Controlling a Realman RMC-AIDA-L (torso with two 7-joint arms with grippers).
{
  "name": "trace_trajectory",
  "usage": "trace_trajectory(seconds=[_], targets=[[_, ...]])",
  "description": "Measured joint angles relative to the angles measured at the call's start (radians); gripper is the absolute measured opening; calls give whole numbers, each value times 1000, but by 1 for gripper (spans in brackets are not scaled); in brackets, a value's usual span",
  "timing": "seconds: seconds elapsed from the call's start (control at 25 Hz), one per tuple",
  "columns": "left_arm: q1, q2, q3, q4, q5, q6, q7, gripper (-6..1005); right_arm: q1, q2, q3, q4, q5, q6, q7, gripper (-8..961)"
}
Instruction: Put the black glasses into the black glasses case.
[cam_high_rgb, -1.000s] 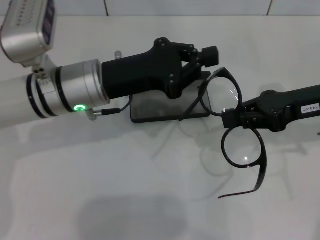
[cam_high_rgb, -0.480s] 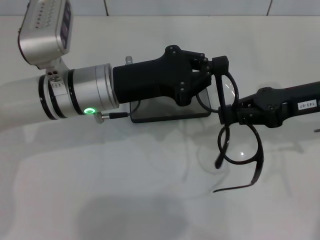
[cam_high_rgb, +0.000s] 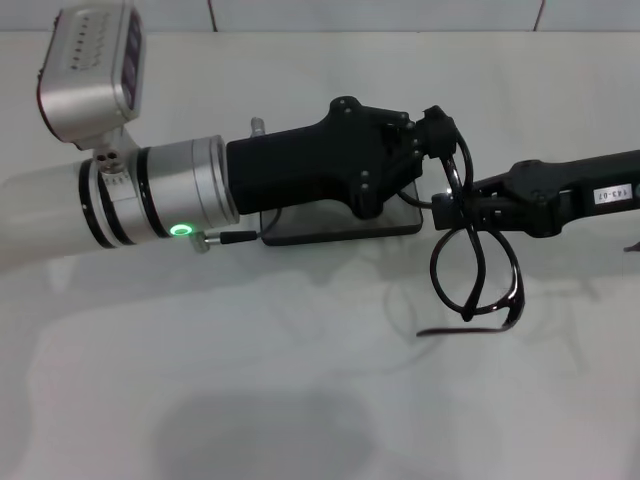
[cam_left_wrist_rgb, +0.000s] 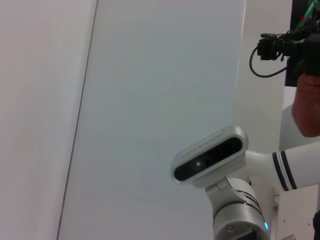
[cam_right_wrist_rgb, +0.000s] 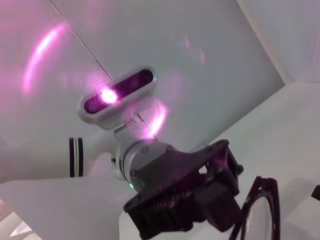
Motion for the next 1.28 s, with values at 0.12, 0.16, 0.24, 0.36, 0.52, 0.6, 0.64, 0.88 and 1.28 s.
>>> trace_trajectory(seconds=[0.12, 0.16, 0.24, 0.36, 0.52, 0.6, 0.64, 0.88, 1.28], targets=[[-3, 0, 0, -13, -2, 0, 12, 5, 0, 0, 0, 0, 1, -2, 3, 112], [-4, 0, 0, -14, -2, 0, 14, 5, 0, 0, 0, 0, 1, -2, 3, 112], [-3, 0, 0, -15, -3, 0, 17, 5, -1, 0, 0, 0, 2, -1, 4, 112], [3, 2, 0, -15, -25, 8, 18, 6, -5, -1, 1, 0, 3, 1, 5, 112], [33, 7, 0, -4, -96, 52, 18, 6, -14, -6, 1, 0, 7, 8, 4, 112], [58, 9, -3, 7, -137, 100, 18, 6, -19, -7, 1, 0, 15, 22, 4, 112], [81, 11, -5, 18, -160, 141, 19, 6, -24, -9, 5, 0, 22, 35, 4, 112], [172, 15, -8, 55, -201, 303, 46, 7, -55, -14, 120, 1, 40, 108, 15, 112], [169, 16, 1, 66, -8, 370, 77, 8, -87, 10, 302, 20, 143, 233, 14, 112]])
